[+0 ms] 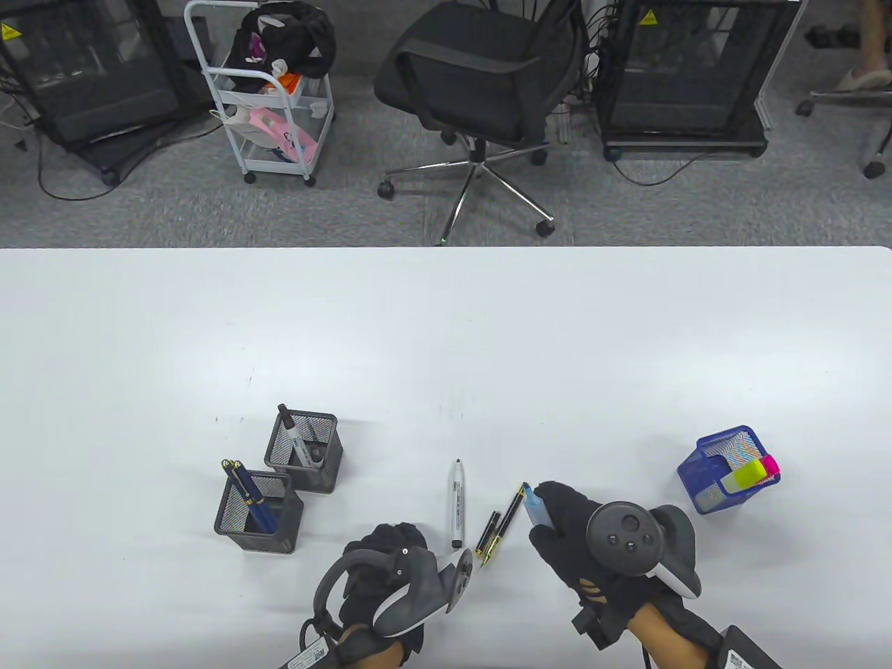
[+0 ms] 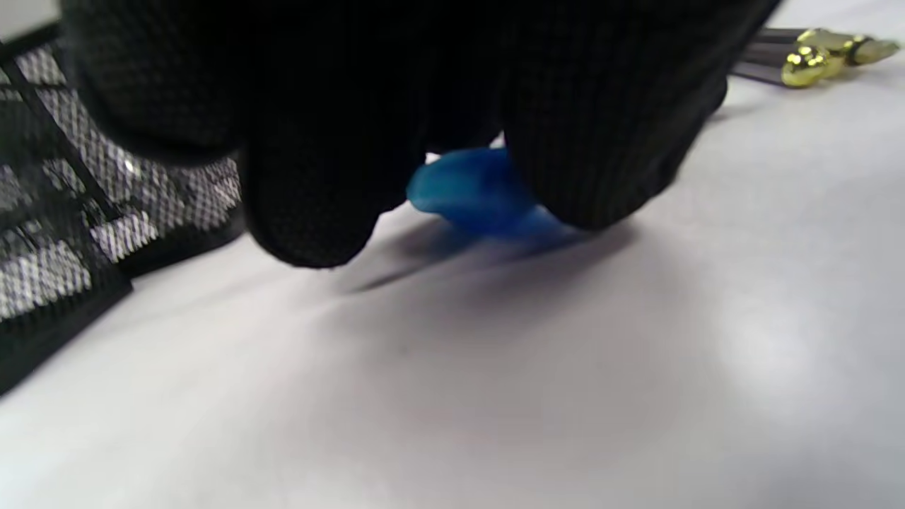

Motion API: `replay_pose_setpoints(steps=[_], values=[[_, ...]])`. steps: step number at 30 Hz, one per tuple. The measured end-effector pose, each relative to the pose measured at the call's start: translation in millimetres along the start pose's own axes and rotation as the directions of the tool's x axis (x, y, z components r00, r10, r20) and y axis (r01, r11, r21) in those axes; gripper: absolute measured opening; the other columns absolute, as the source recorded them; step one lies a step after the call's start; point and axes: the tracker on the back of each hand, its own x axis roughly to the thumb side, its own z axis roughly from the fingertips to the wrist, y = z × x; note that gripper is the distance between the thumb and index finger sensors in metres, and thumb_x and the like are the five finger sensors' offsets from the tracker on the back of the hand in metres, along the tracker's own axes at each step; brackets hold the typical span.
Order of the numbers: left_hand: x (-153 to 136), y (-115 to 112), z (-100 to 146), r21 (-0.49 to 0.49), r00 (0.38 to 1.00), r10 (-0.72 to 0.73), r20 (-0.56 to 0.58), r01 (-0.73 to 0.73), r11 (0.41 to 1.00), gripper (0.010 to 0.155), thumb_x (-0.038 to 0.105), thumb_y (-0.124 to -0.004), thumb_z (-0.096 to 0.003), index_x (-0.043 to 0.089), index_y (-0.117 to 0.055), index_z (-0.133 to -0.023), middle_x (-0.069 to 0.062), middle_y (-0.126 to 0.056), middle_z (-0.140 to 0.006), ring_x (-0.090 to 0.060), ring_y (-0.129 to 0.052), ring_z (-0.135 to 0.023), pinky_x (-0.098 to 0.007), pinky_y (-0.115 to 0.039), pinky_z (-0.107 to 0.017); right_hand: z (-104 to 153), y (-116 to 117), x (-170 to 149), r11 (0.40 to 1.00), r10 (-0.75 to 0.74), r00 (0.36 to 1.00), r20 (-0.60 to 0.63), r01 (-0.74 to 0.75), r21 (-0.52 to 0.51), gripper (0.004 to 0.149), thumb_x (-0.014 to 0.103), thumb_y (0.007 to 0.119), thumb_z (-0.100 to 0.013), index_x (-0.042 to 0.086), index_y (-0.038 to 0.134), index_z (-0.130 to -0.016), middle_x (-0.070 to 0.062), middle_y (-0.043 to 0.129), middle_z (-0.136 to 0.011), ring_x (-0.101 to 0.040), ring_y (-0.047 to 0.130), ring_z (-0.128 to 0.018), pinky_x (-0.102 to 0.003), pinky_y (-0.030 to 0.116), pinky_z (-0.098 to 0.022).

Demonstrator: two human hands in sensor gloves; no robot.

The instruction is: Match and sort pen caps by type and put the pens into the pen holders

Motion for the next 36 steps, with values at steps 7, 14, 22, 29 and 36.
replay_pose_setpoints(steps=[7, 14, 22, 29, 36], values=[[-4.1, -1.2, -3.4, -0.018, 0.998, 0.048, 0.032, -0.047, 0.999, 0.053, 0.030, -0.092, -0.0438, 0.008, -0.086, -0.092, -0.026, -0.097, -0.084, -0.034, -0.113, -0.058, -0.059, -0.088, -0.048, -0.2, 0.8, 0.8, 1.000, 0.006, 1.000, 0.000, -0.006, 0.008, 0.062, 0.035, 0.094, -0.040, 0.006, 0.069, -0.088, -0.018, 0.093, -0.074, -0.033, 0.106, -0.056, -0.049, 0.089, -0.044], [-23.4, 3.9, -5.4, -0.049, 0.977, 0.213, 0.006, -0.213, 0.976, 0.055, 0.031, -0.082, -0.0458, 0.007, -0.083, -0.094, -0.025, -0.099, -0.083, -0.033, -0.115, -0.057, -0.058, -0.089, -0.047, -0.1, -0.2, 0.6, 1.000, 0.013, 1.000, 0.010, -0.013, 0.019, 0.061, 0.033, 0.092, -0.041, 0.006, 0.068, -0.089, -0.019, 0.092, -0.075, -0.033, 0.105, -0.058, -0.050, 0.088, -0.046], [-70.2, 21.5, 3.1, 0.056, 0.755, 0.653, 0.053, -0.655, 0.753, 0.056, 0.035, -0.079, -0.0450, 0.005, -0.080, -0.093, -0.023, -0.102, -0.078, -0.029, -0.118, -0.053, -0.055, -0.091, -0.044, 0.7, -1.2, 3.4, 0.998, 0.047, 0.997, 0.064, -0.049, 0.030, 0.058, 0.029, 0.088, -0.042, 0.009, 0.069, -0.093, -0.020, 0.091, -0.079, -0.035, 0.102, -0.061, -0.053, 0.085, -0.050], [-103.6, 26.3, 10.7, 0.083, 0.385, 0.888, 0.252, -0.923, 0.377, 0.058, 0.039, -0.087, -0.0413, 0.005, -0.084, -0.088, -0.021, -0.106, -0.070, -0.027, -0.118, -0.047, -0.055, -0.092, -0.041, 3.8, 4.8, 18.6, 0.987, 0.130, 0.976, 0.176, -0.145, 0.075, 0.055, 0.028, 0.084, -0.041, 0.013, 0.075, -0.093, -0.018, 0.092, -0.080, -0.035, 0.101, -0.063, -0.057, 0.081, -0.054], [-99.3, 27.6, 10.8, 0.018, 0.216, 0.913, 0.346, -0.974, 0.224, 0.055, 0.039, -0.082, -0.0431, 0.007, -0.087, -0.088, -0.020, -0.106, -0.071, -0.027, -0.117, -0.048, -0.055, -0.091, -0.041, 8.8, 11.9, 35.5, 0.967, 0.193, 0.942, 0.273, -0.230, 0.111, 0.054, 0.028, 0.080, -0.040, 0.013, 0.076, -0.092, -0.017, 0.093, -0.079, -0.033, 0.101, -0.061, -0.058, 0.080, -0.055]])
